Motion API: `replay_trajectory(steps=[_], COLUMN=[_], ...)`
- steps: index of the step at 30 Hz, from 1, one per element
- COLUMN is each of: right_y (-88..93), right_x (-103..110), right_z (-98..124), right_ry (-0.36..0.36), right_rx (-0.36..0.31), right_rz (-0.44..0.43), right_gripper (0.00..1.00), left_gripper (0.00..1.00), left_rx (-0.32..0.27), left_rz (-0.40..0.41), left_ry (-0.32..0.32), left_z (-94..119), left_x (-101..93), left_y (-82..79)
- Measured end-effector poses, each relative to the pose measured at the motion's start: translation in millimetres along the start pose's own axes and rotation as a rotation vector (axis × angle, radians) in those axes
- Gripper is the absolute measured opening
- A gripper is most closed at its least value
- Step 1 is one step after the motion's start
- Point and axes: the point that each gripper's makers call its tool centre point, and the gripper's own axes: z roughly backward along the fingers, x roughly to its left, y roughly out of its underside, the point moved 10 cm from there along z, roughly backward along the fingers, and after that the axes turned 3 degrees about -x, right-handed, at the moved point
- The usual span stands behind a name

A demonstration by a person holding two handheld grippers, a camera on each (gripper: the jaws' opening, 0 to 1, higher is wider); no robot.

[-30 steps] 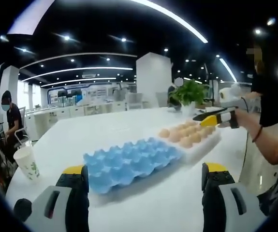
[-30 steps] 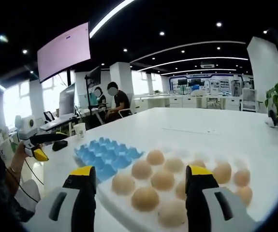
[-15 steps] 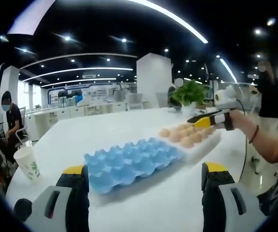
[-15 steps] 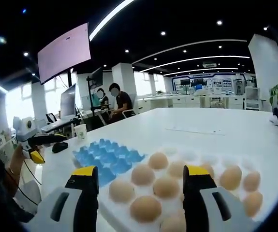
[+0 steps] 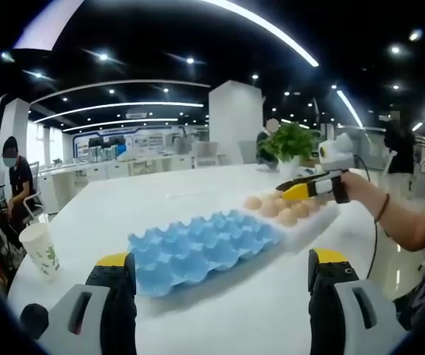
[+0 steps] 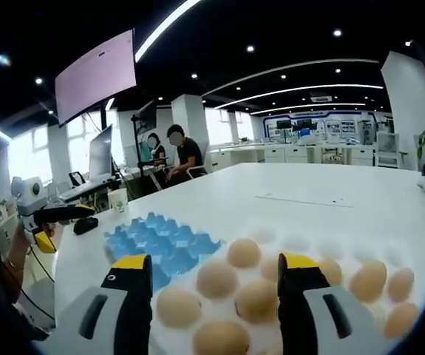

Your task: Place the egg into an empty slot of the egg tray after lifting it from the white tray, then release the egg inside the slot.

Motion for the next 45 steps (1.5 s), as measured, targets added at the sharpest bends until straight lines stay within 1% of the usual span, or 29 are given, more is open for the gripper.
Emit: replay_trajectory(steps=[3,5,10,14,20,23,26,29,30,32,34,39,41,43,45], right_y=[0.7,1.5,1.0,0.3,1.5,2.0,3.6,4.5,3.2,2.3,1.4,0.7,0.8,0.9,0.7], right_x=[-1.1,-1.6,-0.9,-1.1,-1.7,-2.1,-3.1,-2.9,-2.9,-2.4,-2.2,1.2,2.1,2.5,4.1], right_z=[-5.9,-9.6,-16.8,-23.6,-33.6,-38.2,-43.2,-47.0,-47.5,-49.1,-51.2,-57.5,-59.3,-62.1,-64.4], right_ry=[0.005,0.01,0.028,0.057,0.091,0.11,0.138,0.153,0.166,0.184,0.227,0.27,0.293,0.334,0.358], right_rx=[-0.016,-0.016,-0.016,-0.025,-0.014,-0.02,-0.008,-0.006,-0.014,-0.004,0.019,0.056,0.078,0.12,0.141], right_rz=[-0.012,-0.016,-0.003,0.0,-0.003,-0.008,-0.042,-0.056,-0.041,-0.039,-0.038,0.007,0.018,0.046,0.04], right_gripper=[0.7,0.69,0.68,0.66,0.6,0.56,0.52,0.49,0.48,0.47,0.45,0.42,0.4,0.36,0.34], left_gripper=[0.99,0.99,0.99,0.99,0.99,0.99,0.98,0.98,0.98,0.98,0.98,0.98,0.98,0.98,0.98], left_rx=[0.005,0.007,0.006,0.01,0.011,0.003,0.007,0.007,0.006,0.004,0.008,0.003,0.004,0.006,0.003], left_rz=[0.001,0.003,0.001,-0.001,-0.003,-0.001,-0.005,-0.003,0.0,-0.002,-0.007,-0.005,-0.005,-0.005,-0.002], left_ry=[-0.002,0.002,0.004,0.004,0.008,0.01,0.014,0.017,0.019,0.02,0.019,0.022,0.023,0.019,0.018], left_z=[-1.2,-1.7,-2.0,-2.9,-3.2,-3.0,-3.2,-3.9,-4.0,-4.3,-4.6,-4.3,-4.0,-3.0,-1.8], left_x=[0.6,0.1,-0.4,0.1,0.3,0.6,0.2,-0.5,-0.7,-0.8,-0.8,-1.5,-1.4,-0.7,0.1], left_y=[0.7,1.0,1.2,1.7,1.3,0.5,0.8,1.4,1.4,1.3,1.4,1.5,1.8,2.5,2.9])
